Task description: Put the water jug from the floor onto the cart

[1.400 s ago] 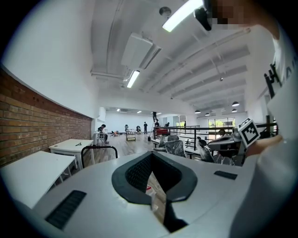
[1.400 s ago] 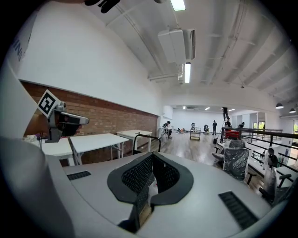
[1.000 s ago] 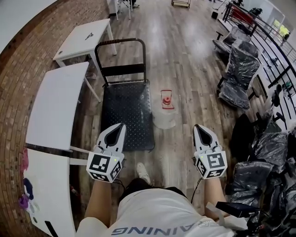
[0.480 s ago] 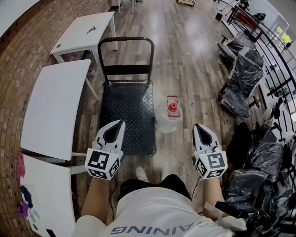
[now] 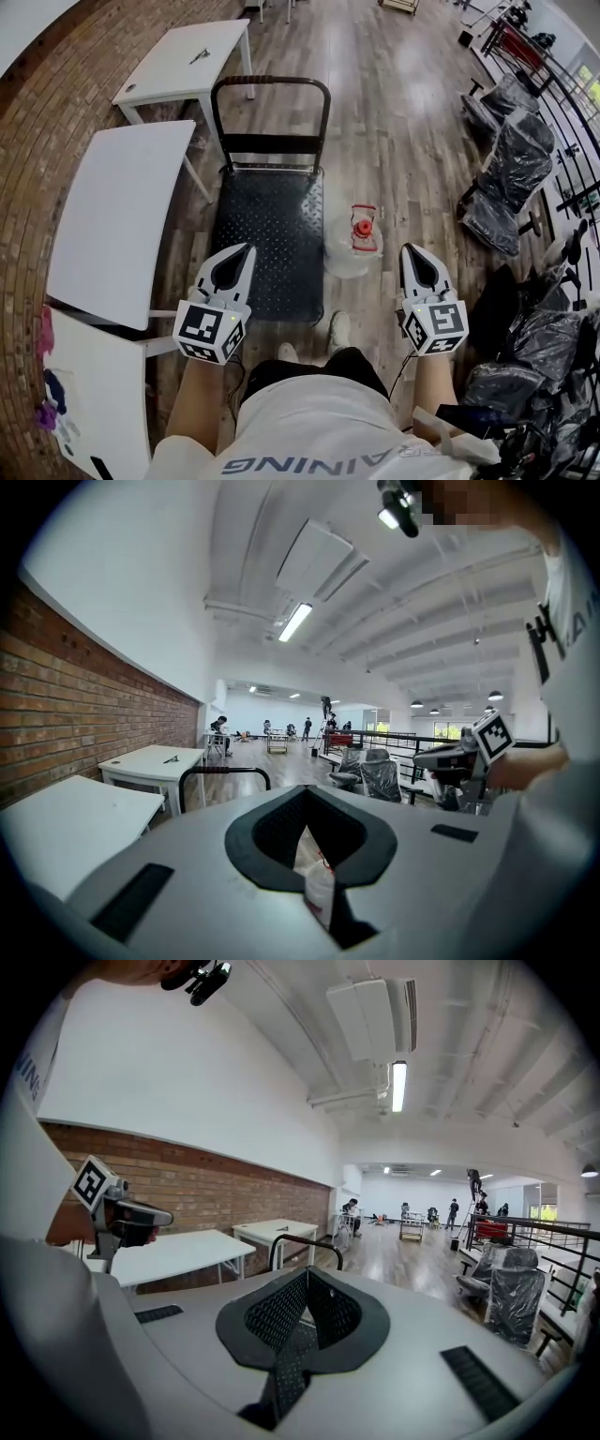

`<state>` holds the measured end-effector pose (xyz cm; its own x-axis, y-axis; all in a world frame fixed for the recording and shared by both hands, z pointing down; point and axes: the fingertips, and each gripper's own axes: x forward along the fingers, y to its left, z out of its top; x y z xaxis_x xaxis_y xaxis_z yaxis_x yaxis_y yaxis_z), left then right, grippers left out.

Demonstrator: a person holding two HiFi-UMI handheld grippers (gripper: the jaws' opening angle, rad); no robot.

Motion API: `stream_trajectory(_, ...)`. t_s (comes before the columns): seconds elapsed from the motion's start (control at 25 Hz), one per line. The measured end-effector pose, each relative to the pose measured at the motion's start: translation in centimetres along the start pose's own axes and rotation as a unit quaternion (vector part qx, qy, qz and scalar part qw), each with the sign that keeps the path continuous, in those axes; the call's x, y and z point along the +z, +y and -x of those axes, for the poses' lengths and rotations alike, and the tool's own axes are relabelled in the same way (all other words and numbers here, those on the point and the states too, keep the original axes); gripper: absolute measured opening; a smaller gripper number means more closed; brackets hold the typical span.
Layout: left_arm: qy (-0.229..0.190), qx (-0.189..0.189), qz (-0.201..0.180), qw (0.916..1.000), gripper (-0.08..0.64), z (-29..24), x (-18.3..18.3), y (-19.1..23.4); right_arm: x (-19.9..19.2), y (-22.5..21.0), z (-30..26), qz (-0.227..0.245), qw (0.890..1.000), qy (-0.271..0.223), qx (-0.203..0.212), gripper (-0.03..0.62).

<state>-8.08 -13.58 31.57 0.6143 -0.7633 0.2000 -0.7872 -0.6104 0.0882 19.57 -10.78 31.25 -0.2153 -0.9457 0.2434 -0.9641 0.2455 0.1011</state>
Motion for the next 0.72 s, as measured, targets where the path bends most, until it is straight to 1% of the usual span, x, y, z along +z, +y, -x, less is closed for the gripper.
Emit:
stream_trajectory(0.2,0.007,0.032,0.004,0.9994,0.002,-2.8,0.6,0.4,0.4,-3.4,-4.1,-0.003,1.000,-0.012,0.022,0.006)
stream_trajectory(0.32,0.016,0.047,0.000,0.9988,0.002,-5.2,1.1,-0.2,0.4,-5.7,-6.3,-0.004,0.999,-0.012,0.042,0.006)
stream_trajectory(0.4,0.013,0.054,0.000,0.9985,0.002,-7.3,1.5,-1.0,0.0,-7.7,-7.7,-0.002,0.999,-0.009,0.053,0.006)
stream_trajectory(0.52,0.013,0.066,0.011,0.9977,0.000,-10.0,1.3,-2.0,-1.2,-10.3,-9.7,-0.001,0.997,0.001,0.071,0.006)
stream_trajectory(0.72,0.036,0.081,0.029,0.9956,0.001,-12.6,-1.3,-2.1,-4.8,-11.7,-13.2,0.006,0.995,0.036,0.095,0.006)
